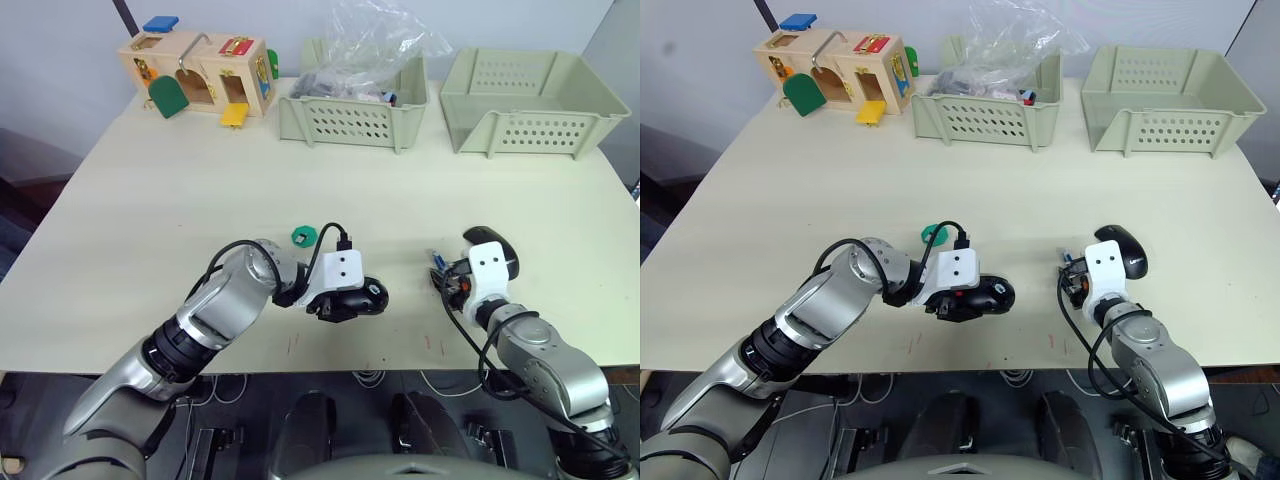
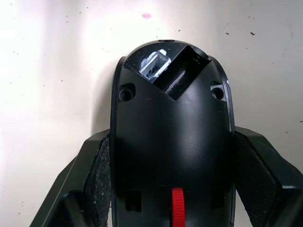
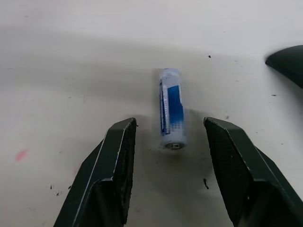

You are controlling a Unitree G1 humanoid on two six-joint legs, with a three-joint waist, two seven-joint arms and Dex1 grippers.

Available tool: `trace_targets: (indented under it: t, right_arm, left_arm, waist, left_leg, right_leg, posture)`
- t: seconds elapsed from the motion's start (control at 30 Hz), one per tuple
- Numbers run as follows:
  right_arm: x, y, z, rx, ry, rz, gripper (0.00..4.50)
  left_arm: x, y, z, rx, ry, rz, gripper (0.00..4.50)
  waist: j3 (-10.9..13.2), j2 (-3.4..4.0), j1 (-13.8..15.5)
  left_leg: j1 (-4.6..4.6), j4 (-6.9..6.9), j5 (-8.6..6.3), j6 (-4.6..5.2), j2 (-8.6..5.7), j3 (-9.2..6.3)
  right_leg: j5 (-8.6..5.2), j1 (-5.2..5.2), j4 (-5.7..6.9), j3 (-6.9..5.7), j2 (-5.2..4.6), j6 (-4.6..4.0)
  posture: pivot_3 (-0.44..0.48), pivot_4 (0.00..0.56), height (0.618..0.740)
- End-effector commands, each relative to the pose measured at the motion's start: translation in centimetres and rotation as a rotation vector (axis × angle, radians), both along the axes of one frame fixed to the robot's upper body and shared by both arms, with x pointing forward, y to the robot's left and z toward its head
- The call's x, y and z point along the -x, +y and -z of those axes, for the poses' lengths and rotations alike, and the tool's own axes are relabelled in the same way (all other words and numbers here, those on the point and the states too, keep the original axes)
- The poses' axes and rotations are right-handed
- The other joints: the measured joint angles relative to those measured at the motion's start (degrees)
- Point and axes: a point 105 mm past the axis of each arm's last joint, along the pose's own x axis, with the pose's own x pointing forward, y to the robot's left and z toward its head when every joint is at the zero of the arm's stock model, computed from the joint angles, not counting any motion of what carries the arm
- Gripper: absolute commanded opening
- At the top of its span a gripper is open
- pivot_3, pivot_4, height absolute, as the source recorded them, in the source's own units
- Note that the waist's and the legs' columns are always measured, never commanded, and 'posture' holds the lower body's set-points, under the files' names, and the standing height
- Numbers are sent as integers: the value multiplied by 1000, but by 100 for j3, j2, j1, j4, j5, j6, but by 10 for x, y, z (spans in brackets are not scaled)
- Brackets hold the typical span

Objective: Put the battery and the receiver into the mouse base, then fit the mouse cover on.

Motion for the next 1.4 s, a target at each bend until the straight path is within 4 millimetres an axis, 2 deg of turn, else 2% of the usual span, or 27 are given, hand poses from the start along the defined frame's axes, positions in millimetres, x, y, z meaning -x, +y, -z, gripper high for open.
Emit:
trace_targets:
  t: [0.03,0.07,0.13,0.3,0.5,0.73,0.87,1.0,1.4]
  right_arm:
    - [-5,-2,-12,-11,-59,12,2393]
    - [-5,-2,-12,-12,-60,12,2393]
    - [-4,-1,-9,-12,-56,10,1870]
    - [-3,0,-8,-12,-58,8,183]
    - [1,-1,-16,15,-84,-27,156]
    - [25,7,-53,92,-77,-258,156]
    - [37,5,-66,240,29,-353,156]
    - [49,18,-79,220,127,-519,156]
    - [57,22,-82,299,293,-694,156]
  left_arm:
    - [7,-4,6,-7,20,28,2925]
    - [7,-4,6,-7,20,27,2925]
    - [6,-3,7,-14,14,29,2925]
    - [6,-3,7,-12,13,29,2925]
    - [6,-4,7,-11,13,29,2925]
    - [5,-4,8,-12,13,27,2925]
    - [4,-4,9,-13,14,28,2925]
    - [4,-5,8,-13,11,31,2925]
    - [5,-5,7,-16,15,31,2925]
  waist:
    - [0,0,0]
    - [0,0,0]
    - [0,1,-1]
    - [1,1,-2]
    - [1,2,-2]
    - [5,10,-1]
    - [6,10,2]
    - [5,9,6]
    - [9,12,-2]
  left_leg:
    - [0,0,0,0,0,-1]
    - [0,0,0,0,0,0]
    - [0,0,0,0,0,0]
    - [0,0,0,0,0,0]
    - [0,-1,0,0,0,0]
    - [-1,0,0,0,0,-2]
    - [0,-1,0,0,0,-2]
    - [-2,-1,0,1,0,-10]
    - [-7,-3,-2,3,-2,-14]
  right_leg:
    - [0,0,0,0,0,-1]
    - [0,0,0,0,0,-1]
    - [0,0,0,0,0,-1]
    - [0,0,0,0,0,0]
    - [-7,0,0,0,0,12]
    - [-4,0,0,-1,0,6]
    - [-3,0,1,0,-1,5]
    - [3,1,-1,-6,-1,-6]
    - [3,0,-5,-11,-9,-6]
  posture:
    - [0,150,740]
    - [0,150,740]
    - [0,150,740]
    - [0,150,740]
    - [0,150,740]
    - [0,150,740]
    - [0,150,740]
    - [0,150,740]
    - [0,150,740]
